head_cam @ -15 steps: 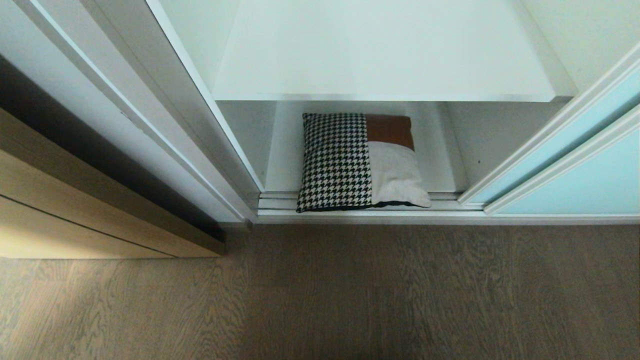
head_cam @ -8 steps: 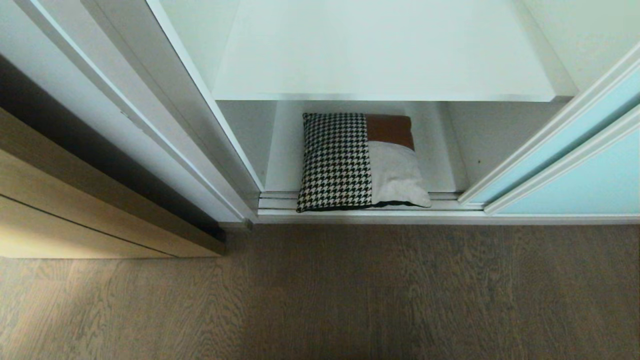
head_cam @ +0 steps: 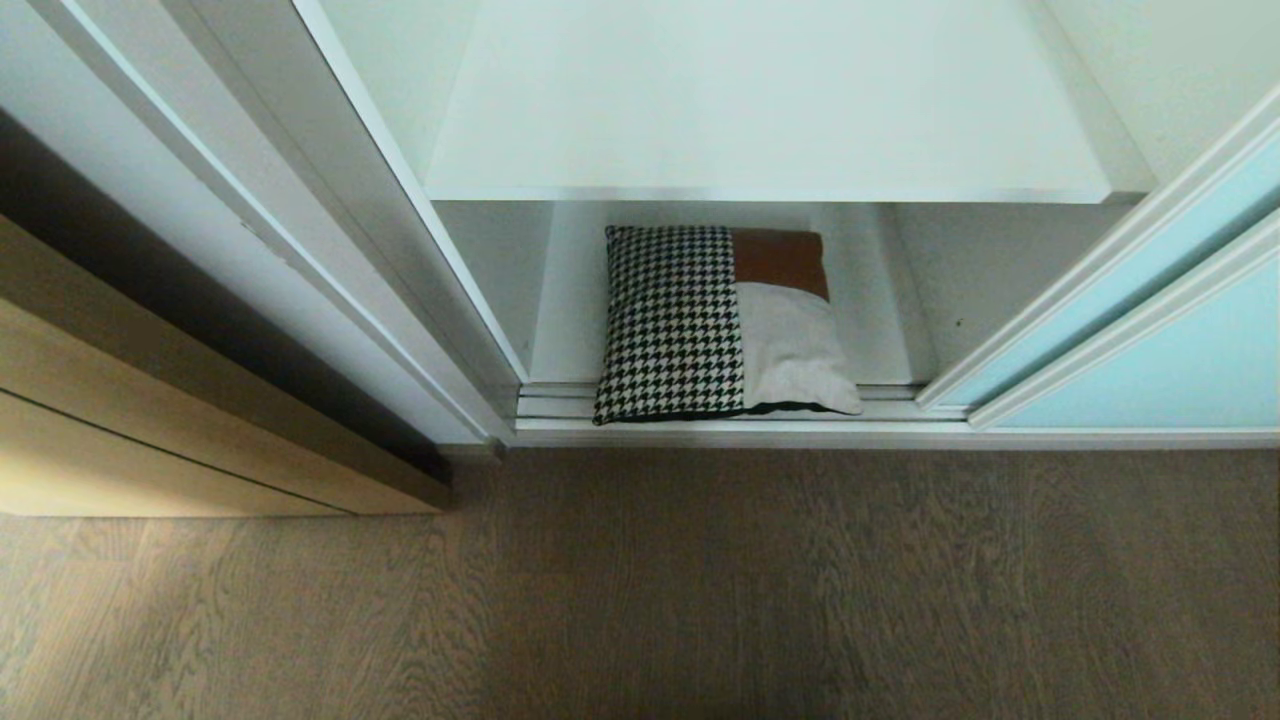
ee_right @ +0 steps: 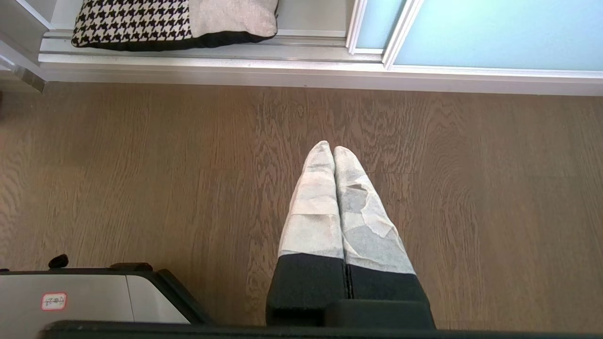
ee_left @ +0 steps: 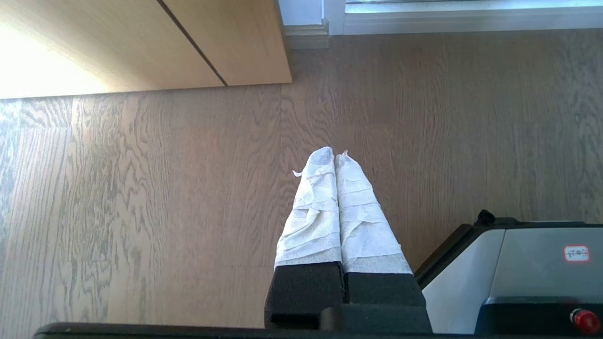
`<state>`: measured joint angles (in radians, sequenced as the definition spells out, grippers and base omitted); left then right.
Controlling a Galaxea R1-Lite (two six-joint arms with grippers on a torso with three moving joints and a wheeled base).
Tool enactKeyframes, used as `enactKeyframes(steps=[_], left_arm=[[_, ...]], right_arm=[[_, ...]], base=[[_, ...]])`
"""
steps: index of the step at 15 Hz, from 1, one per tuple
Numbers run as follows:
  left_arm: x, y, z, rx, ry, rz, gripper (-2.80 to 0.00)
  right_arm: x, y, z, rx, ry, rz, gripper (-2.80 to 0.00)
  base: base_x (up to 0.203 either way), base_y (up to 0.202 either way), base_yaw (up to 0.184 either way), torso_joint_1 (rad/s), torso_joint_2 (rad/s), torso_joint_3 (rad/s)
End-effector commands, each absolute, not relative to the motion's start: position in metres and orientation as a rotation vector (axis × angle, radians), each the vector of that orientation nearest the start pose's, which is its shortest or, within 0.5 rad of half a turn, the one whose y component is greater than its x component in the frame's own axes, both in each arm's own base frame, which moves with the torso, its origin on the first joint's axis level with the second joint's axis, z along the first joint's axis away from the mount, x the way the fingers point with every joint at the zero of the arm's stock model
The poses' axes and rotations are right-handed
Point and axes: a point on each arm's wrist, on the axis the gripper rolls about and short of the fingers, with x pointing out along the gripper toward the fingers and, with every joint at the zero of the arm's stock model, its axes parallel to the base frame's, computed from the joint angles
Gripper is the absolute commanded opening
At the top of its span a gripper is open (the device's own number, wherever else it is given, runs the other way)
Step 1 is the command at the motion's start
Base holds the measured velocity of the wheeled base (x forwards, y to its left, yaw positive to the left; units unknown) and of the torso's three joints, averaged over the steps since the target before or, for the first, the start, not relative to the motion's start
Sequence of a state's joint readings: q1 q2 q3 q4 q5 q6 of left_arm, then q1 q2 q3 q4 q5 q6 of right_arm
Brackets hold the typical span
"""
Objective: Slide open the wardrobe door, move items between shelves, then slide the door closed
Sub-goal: Close the door
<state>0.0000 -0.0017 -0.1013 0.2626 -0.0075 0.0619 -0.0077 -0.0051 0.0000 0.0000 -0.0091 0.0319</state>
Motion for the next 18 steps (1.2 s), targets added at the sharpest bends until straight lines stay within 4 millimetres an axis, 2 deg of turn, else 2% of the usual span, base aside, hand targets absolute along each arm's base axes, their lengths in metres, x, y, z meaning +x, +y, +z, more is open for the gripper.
enactKeyframes(steps=[1, 18], left_arm=[[-0.0327, -0.0001, 0.0762, 0.057, 0.162, -0.009, -2.8], [-0.0326, 0.0, 0.0766, 0.003, 0.158, -0.002, -2.8]], right_arm=[[-0.0228, 0.0, 0.0755, 0.032, 0.0, -0.017, -2.8], [-0.0228, 0.0, 0.0755, 0.032, 0.0, -0.017, -2.8]], base=[[0.0, 0.0, 0.0, 0.0, 0.0, 0.0], [0.005, 0.0, 0.0, 0.0, 0.0, 0.0]])
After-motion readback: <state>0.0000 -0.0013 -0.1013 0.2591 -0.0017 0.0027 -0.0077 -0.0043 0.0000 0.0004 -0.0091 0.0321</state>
